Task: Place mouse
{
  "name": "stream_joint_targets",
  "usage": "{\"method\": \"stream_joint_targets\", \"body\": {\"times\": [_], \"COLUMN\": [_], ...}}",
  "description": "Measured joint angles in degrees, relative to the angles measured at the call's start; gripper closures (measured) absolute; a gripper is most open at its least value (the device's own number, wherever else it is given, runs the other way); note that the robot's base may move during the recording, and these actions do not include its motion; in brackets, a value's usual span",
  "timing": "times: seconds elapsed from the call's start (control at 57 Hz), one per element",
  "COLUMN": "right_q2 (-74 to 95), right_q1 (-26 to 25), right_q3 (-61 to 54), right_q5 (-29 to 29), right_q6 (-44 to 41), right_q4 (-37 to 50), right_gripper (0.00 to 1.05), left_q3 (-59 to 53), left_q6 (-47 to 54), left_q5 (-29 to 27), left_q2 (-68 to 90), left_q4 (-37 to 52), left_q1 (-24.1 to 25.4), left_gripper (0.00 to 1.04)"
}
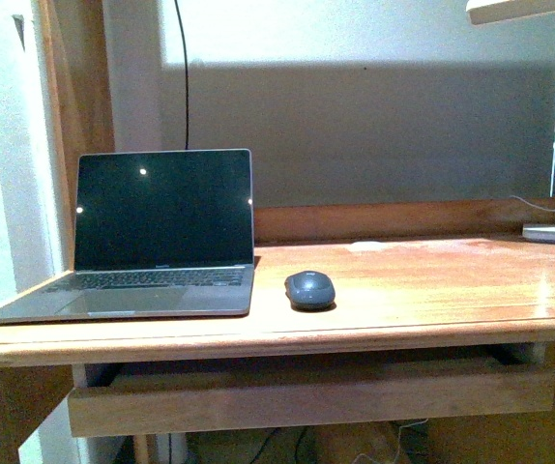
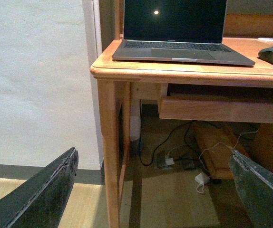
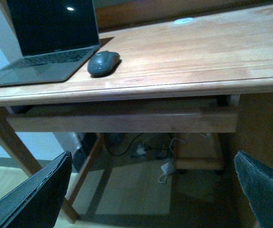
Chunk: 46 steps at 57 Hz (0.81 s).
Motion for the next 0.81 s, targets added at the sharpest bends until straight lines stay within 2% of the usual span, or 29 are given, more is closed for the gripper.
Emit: {"method": "stream_joint_targets", "body": {"times": [0.263,0.369,0.439,0.527,0.544,0.579,0.632,0.685,0.808], "right_q2": [-18.2,-26.5,-31.1,-34.2,-36.7,-37.4,-37.8,-38.2,-39.2], "right_q1": [2.9,9.2,9.5,6.8,1.6,-0.7,-4.8,-7.1,-8.0], "right_q3": [-4.1,-5.1,-7.0,-8.3,-10.6,-11.0,-11.5,-11.8,-12.9], "right_q5": [3.3,22.8,28.5,27.8,22.5,19.0,14.9,14.1,13.4], "right_q6": [1.7,-3.6,-5.8,-7.5,-8.6,-8.7,-8.8,-8.9,-8.9], "right_q4": [-11.7,-20.5,-23.5,-24.1,-24.2,-24.5,-24.6,-24.6,-24.5], "right_gripper": [0.00,0.16,0.26,0.41,0.74,0.80,0.89,0.96,0.94], "left_q3": [0.0,0.0,0.0,0.0,0.0,0.0,0.0,0.0,0.0], "left_q6": [0.0,0.0,0.0,0.0,0.0,0.0,0.0,0.0,0.0], "left_q5": [0.0,0.1,0.0,0.2,0.1,0.1,0.1,0.1,0.1], "left_q2": [0.0,0.0,0.0,0.0,0.0,0.0,0.0,0.0,0.0], "left_q4": [0.0,0.0,0.0,0.0,0.0,0.0,0.0,0.0,0.0], "left_q1": [0.0,0.0,0.0,0.0,0.0,0.0,0.0,0.0,0.0], "left_gripper": [0.07,0.07,0.07,0.07,0.07,0.07,0.07,0.07,0.07]}}
